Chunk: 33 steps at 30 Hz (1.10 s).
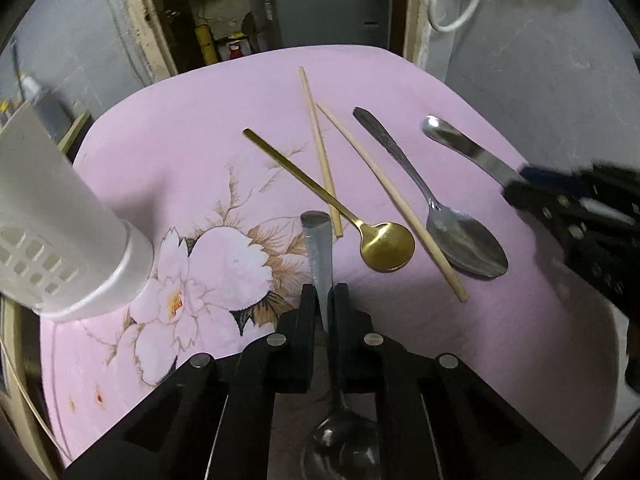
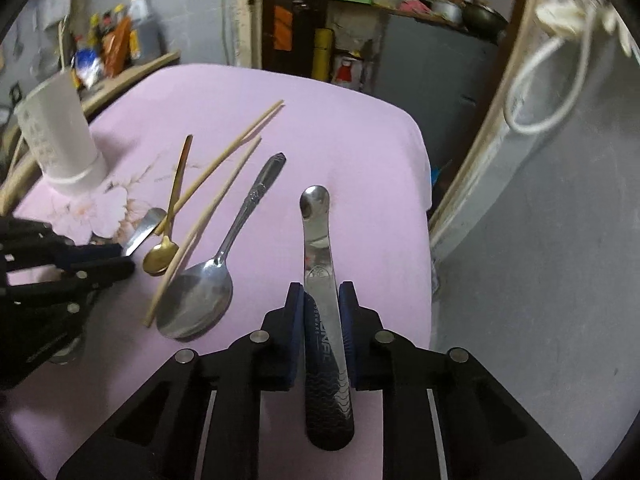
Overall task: Organize utensils
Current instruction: 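Lift both held silver spoons up toward the white caddy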
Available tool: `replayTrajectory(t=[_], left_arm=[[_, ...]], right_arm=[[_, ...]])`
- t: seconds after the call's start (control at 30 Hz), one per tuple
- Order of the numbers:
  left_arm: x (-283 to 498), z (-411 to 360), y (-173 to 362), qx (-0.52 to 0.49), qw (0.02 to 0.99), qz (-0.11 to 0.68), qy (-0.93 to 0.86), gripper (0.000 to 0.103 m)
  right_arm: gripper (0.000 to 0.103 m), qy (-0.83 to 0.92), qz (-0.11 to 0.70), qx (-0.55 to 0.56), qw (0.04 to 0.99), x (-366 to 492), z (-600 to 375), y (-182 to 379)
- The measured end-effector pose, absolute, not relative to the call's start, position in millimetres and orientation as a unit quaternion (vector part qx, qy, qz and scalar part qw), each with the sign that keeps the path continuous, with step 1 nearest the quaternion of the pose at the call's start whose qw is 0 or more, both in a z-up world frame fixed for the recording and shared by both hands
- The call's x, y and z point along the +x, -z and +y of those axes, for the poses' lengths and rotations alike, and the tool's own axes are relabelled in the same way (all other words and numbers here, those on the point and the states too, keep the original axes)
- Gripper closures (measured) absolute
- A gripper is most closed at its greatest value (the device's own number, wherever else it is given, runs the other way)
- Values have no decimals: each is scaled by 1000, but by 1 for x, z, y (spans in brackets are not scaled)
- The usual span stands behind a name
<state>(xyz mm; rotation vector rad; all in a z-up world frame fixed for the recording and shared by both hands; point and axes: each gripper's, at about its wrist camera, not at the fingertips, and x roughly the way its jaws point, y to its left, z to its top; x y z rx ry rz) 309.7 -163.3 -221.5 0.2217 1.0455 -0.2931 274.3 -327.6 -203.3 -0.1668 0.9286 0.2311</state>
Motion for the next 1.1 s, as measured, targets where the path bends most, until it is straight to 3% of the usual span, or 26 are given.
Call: replayTrajectory(t=[0.27,0.7,0.93,1.1], left_arm=[[304,-136,215,44,849,511,129,97],[314,-148,214,106,839,514,144,96],[303,-147,213,70,846,507,146,99],[287,-123,192,2,874,464,147,99]], right_arm=[[87,-108,463,-52,878,248,-332,199],[79,-117,499,-110,852,296,-309,213],[89,-118,520,-116,838,300,-310,210],[90,-143,449,-16,882,277,-329,184]])
